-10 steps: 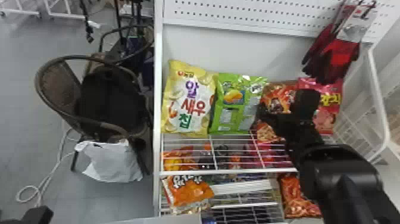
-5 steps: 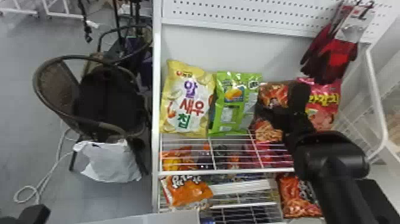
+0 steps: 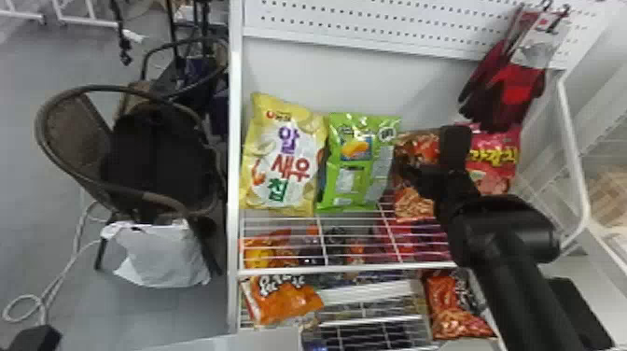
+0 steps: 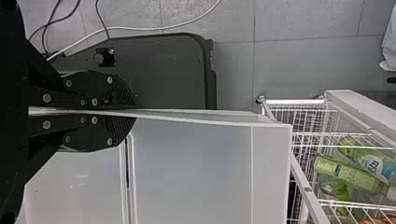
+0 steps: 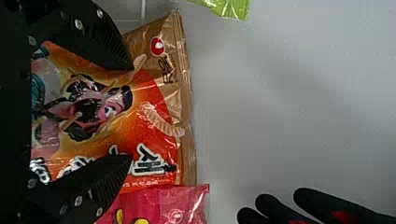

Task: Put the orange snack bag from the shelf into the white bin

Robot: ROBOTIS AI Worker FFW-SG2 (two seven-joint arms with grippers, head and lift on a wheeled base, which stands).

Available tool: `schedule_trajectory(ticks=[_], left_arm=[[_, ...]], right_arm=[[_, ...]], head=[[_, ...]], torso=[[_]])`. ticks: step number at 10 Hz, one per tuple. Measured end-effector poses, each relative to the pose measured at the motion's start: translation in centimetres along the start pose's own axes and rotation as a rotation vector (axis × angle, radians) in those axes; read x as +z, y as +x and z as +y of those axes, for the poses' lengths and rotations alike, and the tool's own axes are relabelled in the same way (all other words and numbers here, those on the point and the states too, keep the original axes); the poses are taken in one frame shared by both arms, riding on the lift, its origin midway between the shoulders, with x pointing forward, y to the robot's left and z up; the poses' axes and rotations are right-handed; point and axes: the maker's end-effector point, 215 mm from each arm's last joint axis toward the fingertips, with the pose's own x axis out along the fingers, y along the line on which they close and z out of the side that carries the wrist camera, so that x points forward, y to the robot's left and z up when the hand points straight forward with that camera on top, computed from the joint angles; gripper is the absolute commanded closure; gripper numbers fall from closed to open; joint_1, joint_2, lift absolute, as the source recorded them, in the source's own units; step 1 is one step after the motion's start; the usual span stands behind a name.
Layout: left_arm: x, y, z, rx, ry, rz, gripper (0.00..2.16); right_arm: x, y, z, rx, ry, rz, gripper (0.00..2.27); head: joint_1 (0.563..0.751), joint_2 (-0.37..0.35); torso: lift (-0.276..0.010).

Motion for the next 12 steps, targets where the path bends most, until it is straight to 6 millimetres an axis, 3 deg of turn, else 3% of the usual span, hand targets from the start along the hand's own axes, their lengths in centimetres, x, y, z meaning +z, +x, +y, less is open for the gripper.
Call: schedule_trajectory(ticks=[1,2,4,7,9,12], left_arm=[[-0.1,0.1,0.0,-0.003,-0.001,0.001,2.14],[-0.1,0.1,-0.1,-0.005,-0.001,0.002,2.14],[-0.2,0.1,0.0,-0.005,-0.004,0.003,2.14],[-0.4,0.2,0.1,-0.005,-0.006,0.006,2.14],[-0.5,0.2,0.1,-0.005,-0.006,0.007,2.14],[-0.4,0.2,0.0,-0.005,-0.003,0.005,2.14]], right_arm=[[-0.7,0.2,0.0,0.003,-0.010,0.030,1.72],[-1.4,0.2,0.2,0.008,-0.016,0.059,2.25],[-1.4,-0.3,0.4,0.011,-0.017,0.080,2.25],[0.4,-2.6,-0.2,0.015,-0.004,0.062,2.25],[1.2,-4.9,-1.2,0.023,0.010,0.070,2.25],[0.7,-9.8,-2.3,0.080,0.047,0.101,2.25]], head=[[0.695,-0.236],[0.695,-0.236],[0.695,-0.235],[0.695,-0.234],[0.695,-0.243],[0.695,-0.258]], torso=[[0.001],[0.001],[0.001],[0.001],[0.001],[0.001]])
